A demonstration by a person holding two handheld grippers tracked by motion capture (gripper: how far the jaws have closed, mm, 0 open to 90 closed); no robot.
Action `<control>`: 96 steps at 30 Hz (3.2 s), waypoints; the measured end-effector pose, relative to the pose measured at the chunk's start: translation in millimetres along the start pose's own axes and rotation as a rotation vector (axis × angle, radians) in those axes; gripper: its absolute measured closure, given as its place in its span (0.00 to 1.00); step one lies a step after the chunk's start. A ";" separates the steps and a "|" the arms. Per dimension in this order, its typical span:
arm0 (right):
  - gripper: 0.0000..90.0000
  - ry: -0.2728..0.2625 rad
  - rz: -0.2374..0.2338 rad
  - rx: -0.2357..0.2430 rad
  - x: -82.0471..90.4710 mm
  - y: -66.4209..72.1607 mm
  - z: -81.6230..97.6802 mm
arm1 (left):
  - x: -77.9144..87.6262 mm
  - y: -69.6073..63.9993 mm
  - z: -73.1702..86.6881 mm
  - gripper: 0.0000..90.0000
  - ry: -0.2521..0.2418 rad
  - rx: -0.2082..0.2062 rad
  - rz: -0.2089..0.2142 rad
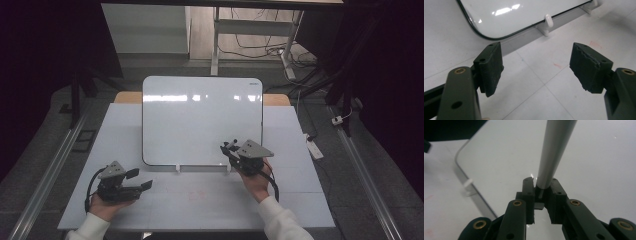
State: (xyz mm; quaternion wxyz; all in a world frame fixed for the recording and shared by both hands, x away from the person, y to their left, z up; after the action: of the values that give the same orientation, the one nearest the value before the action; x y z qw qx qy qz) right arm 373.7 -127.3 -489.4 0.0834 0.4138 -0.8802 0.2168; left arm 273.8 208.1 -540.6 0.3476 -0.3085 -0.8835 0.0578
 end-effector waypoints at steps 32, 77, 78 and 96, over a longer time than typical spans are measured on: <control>0.86 0.011 -0.382 -0.108 6.5 71.4 -6.9 | -40.2 -137.4 -93.6 0.41 -0.105 -0.269 0.283; 0.52 0.084 0.038 -0.221 116.6 -29.4 67.6 | -23.9 22.7 -224.9 0.90 -0.229 0.084 -0.178; 0.52 0.090 0.044 -0.217 117.3 -30.3 68.5 | -25.3 26.8 -228.3 0.90 -0.225 0.089 -0.195; 0.51 0.096 0.063 -0.209 116.4 -34.2 75.1 | -61.7 53.1 -241.4 0.85 -0.239 0.065 -0.350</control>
State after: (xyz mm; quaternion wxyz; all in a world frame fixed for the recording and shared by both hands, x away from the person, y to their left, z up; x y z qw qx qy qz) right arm 327.5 -261.0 -507.7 0.1612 0.3642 -0.9055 0.1460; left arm 492.6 187.5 -411.7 0.2547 -0.1298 -0.9563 0.0611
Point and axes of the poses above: each handheld gripper's, and its own axes: x roughly backward along the jaws, z roughly out of its underside, y roughly to its left, the point moved 5 cm from there along -x, roughly forward along the jaws, and after that the axes turned 8 degrees about x, right-handed, at the moved point
